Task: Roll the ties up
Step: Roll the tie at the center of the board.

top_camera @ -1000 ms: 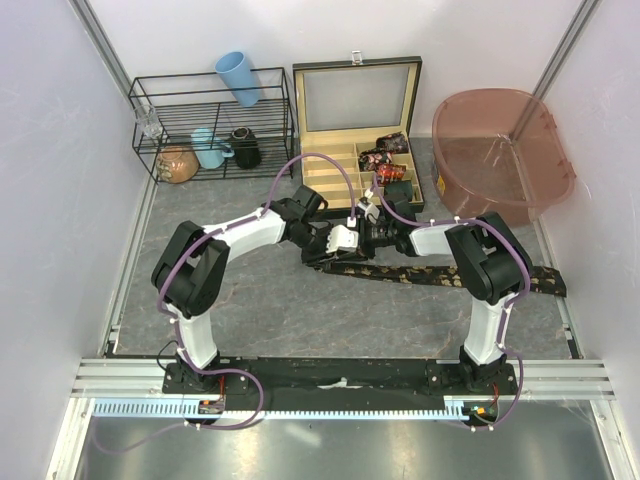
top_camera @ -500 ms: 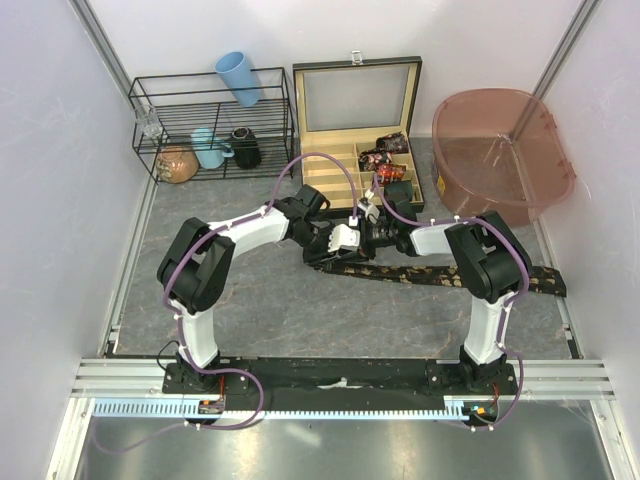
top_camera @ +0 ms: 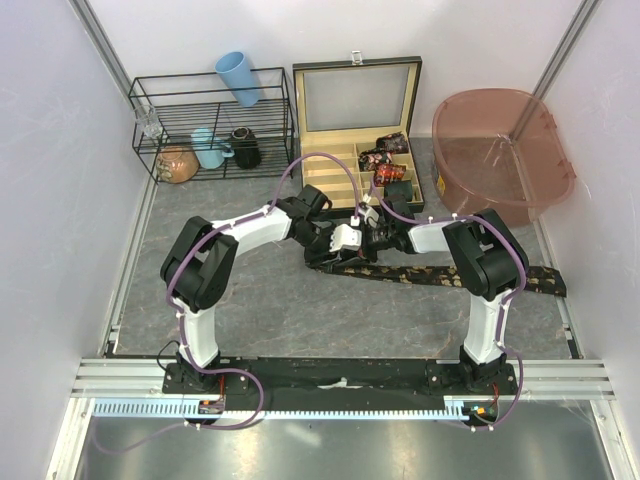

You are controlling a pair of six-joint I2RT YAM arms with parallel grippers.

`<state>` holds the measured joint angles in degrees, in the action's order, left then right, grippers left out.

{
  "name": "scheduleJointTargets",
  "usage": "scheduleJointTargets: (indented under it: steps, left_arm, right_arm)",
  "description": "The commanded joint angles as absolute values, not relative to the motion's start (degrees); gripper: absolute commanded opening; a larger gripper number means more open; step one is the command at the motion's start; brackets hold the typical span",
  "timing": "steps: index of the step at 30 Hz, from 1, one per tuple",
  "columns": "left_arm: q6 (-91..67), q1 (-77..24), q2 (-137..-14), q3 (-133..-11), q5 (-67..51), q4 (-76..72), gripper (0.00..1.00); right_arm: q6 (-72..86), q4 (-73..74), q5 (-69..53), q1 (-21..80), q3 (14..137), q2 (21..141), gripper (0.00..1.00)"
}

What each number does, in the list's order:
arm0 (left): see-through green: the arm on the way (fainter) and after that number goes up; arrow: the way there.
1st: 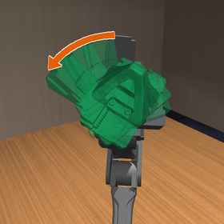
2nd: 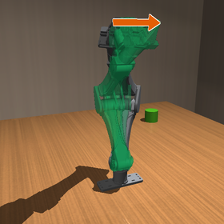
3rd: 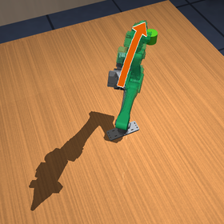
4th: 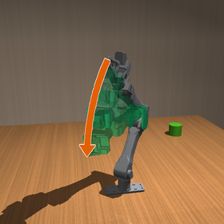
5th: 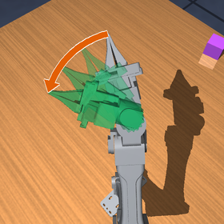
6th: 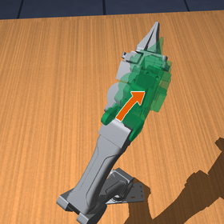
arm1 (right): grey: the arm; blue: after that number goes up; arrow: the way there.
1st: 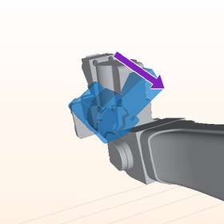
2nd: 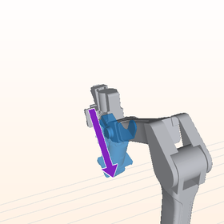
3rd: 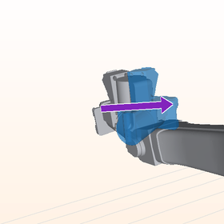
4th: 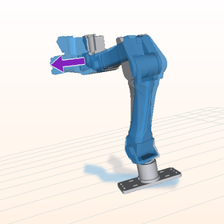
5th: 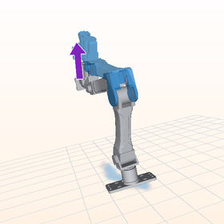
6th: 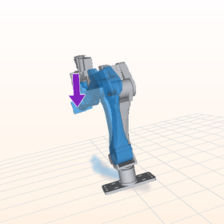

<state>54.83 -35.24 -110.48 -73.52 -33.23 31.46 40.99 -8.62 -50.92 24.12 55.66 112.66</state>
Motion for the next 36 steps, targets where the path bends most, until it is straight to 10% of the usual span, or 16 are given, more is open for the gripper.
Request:
scheduleJointTargets:
  steps: [1, 20, 36]
  left_arm:
    - [54.1, -33.2, -109.3, -74.8, -33.1, 31.9, 0.61]
    - [61.3, -31.1, -106.3, -70.8, -37.2, 30.3, 0.77]
    - [62.5, -32.6, -105.7, -73.0, -39.9, 34.3, 0.38]
  right_arm:
    - [36.9, -4.8, -49.8, 23.7, 56.9, 112.3, 0.0]
    - [28.9, 8.6, -41.0, 23.6, 60.7, 115.1, 0.0]
    - [29.0, 9.1, -40.4, 23.6, 62.0, 116.0, 0.0]
